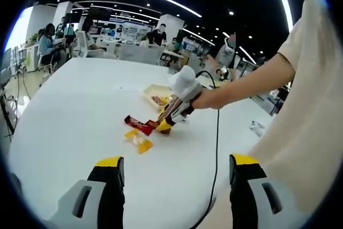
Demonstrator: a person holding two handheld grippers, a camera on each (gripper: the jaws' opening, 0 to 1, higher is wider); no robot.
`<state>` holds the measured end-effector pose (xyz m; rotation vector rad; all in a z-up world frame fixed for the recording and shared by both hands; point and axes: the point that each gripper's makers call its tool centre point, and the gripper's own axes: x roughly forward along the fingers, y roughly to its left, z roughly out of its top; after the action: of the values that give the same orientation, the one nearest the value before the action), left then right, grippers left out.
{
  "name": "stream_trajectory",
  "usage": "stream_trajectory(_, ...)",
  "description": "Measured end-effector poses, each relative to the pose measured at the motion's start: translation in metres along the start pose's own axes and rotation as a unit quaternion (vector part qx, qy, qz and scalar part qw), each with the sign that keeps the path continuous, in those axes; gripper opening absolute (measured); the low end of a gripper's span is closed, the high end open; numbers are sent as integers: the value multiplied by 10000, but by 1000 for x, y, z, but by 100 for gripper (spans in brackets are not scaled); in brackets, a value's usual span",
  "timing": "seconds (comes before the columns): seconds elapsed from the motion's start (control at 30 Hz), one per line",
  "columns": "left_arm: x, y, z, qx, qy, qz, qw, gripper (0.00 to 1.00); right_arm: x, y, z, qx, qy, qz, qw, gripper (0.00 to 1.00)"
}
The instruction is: Place the target food into the container with the food tongs after gripping and lifting it, then release it inside without dropping or visibly crushing the food.
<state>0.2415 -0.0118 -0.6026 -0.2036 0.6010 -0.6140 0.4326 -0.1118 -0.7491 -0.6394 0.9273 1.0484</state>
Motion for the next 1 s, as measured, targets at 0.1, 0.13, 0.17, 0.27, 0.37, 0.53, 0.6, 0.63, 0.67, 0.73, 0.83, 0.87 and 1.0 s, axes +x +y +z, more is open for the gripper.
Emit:
stream_trajectory(0.1,-1,0,-1,6,7,17,10000,80,0,-1,-1,28,0,-5,10000,25)
stream_trajectory(0.13,-2,0,-1,9,3,24,10000,80,1,0,0,18,10,-9,10000,25)
stream_trajectory(0.17,-2,0,-1,7,-2,30,10000,80,1,0,0,18,13,-12,10000,25)
stream_trajectory(0.27,-3,0,-1,4,-5,51,10000,80,0,0,0,76,-9,-84,9999,24)
stream_trajectory(0.37,-4,1,-1,-1,-11,65,10000,80,0,1,-1,146,1,-102,9998,23)
stream_trajectory(0.53,-8,1,-3,11,7,102,9999,80,0,0,-1,217,114,-11,9997,21)
stream_trajectory(0.6,-10,2,-3,-8,5,132,9999,80,-1,1,-2,195,121,16,9997,21)
stream_trajectory(0.63,-11,3,-3,-13,-1,152,9999,80,-1,1,-2,175,114,48,9998,21)
stream_trajectory(0.67,-11,3,-4,-25,-4,177,9998,80,-1,0,-2,218,111,64,9997,21)
stream_trajectory(0.73,-12,3,-3,-42,-16,203,9998,80,-4,0,-2,228,96,50,9997,21)
stream_trajectory(0.83,-12,2,-4,-48,-12,210,9998,80,-8,1,-3,251,65,51,9997,21)
stream_trajectory(0.87,-11,2,-4,-48,-12,207,9998,80,-9,2,-3,256,56,58,9996,21)
stream_trajectory(1.0,-10,-1,-1,-37,-22,196,9998,80,-16,4,-2,327,-2,91,9994,21)
